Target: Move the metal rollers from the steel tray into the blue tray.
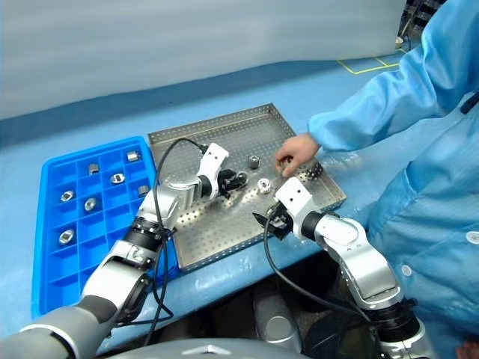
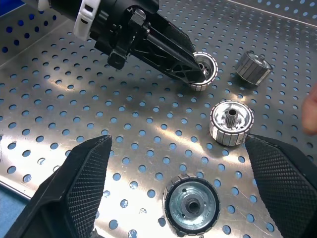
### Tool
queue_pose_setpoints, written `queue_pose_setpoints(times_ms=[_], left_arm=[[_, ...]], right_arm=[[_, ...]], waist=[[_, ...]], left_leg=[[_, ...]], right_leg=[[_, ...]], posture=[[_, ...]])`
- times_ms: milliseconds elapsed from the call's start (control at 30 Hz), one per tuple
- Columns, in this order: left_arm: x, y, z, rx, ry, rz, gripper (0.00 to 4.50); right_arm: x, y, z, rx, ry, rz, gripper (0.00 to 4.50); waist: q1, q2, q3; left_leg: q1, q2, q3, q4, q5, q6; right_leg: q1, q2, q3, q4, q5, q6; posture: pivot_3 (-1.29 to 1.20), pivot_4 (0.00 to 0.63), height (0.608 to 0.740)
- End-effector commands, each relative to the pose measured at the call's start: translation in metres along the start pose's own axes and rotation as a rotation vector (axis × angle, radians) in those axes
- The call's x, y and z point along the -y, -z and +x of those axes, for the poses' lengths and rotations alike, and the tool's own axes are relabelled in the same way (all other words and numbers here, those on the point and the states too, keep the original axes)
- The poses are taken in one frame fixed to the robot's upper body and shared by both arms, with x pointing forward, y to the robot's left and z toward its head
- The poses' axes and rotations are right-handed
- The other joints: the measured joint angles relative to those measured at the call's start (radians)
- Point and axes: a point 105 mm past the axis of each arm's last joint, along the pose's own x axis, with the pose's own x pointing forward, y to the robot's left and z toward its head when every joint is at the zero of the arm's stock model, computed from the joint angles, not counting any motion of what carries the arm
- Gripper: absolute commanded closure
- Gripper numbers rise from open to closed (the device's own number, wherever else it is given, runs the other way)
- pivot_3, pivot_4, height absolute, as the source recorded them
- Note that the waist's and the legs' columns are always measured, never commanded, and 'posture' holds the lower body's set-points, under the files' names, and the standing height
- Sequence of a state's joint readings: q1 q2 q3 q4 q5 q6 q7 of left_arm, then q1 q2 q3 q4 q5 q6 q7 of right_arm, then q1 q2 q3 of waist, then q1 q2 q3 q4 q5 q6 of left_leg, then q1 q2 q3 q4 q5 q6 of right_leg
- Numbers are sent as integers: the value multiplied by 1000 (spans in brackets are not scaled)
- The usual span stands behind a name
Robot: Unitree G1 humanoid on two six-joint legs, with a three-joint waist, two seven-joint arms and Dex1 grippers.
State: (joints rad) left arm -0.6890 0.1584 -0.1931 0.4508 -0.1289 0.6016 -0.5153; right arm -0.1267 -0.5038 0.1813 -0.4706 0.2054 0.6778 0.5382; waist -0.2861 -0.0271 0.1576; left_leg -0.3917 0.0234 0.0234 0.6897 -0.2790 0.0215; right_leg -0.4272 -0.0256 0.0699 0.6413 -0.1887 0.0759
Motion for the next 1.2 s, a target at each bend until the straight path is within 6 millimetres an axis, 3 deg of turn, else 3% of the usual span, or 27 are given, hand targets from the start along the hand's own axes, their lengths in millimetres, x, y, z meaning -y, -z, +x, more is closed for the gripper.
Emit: queue_pose_setpoints(times_ms=[33,267,467,700,833,967,1100,1200], left_arm=[[-5,13,0,-29,-24,-39,3114],[-16,6,-7,22,-69,-80,3114],[-14,-22,-34,197,-7,-177,3114],[-11,-39,-106,308,-14,-157,3114],[1,-41,-166,334,-69,-63,3114],[2,-27,-204,293,-193,-26,3114],[15,-10,-238,256,-257,-11,3114],[9,19,-264,181,-382,-84,3114]], right_arm=[[2,-9,-2,41,17,-29,0],[2,-11,1,46,12,-38,0],[1,-13,3,53,3,-45,0],[-13,-22,6,109,-87,-36,0],[-23,-34,10,174,-180,-38,0],[-36,-54,12,271,-303,-23,0],[-44,-60,22,288,-378,-41,0],[-49,-62,29,296,-421,-37,0]], waist=[[-4,0,0],[-11,0,0],[-14,1,1],[-10,1,1],[2,1,2],[49,0,3],[113,-2,4],[170,-2,4]], left_leg=[[0,0,0,0,0,0],[0,0,0,0,0,1],[-2,0,0,0,0,1],[-2,2,0,-4,0,0],[-2,4,0,-5,1,0],[-2,4,-1,-5,1,0],[-1,5,-1,-5,1,0],[-1,5,-1,-6,1,-1]], right_leg=[[0,0,0,0,0,0],[0,0,1,0,0,1],[-2,0,1,0,0,1],[-5,0,2,0,0,0],[-5,0,2,1,0,-1],[-5,0,0,1,-1,-1],[-4,0,-1,1,-2,-4],[-5,0,-2,1,-4,-12]], posture=[[-331,150,740],[-315,150,740],[-307,150,740],[-268,150,740],[-181,150,740],[-58,150,740],[32,150,740],[94,150,740]])
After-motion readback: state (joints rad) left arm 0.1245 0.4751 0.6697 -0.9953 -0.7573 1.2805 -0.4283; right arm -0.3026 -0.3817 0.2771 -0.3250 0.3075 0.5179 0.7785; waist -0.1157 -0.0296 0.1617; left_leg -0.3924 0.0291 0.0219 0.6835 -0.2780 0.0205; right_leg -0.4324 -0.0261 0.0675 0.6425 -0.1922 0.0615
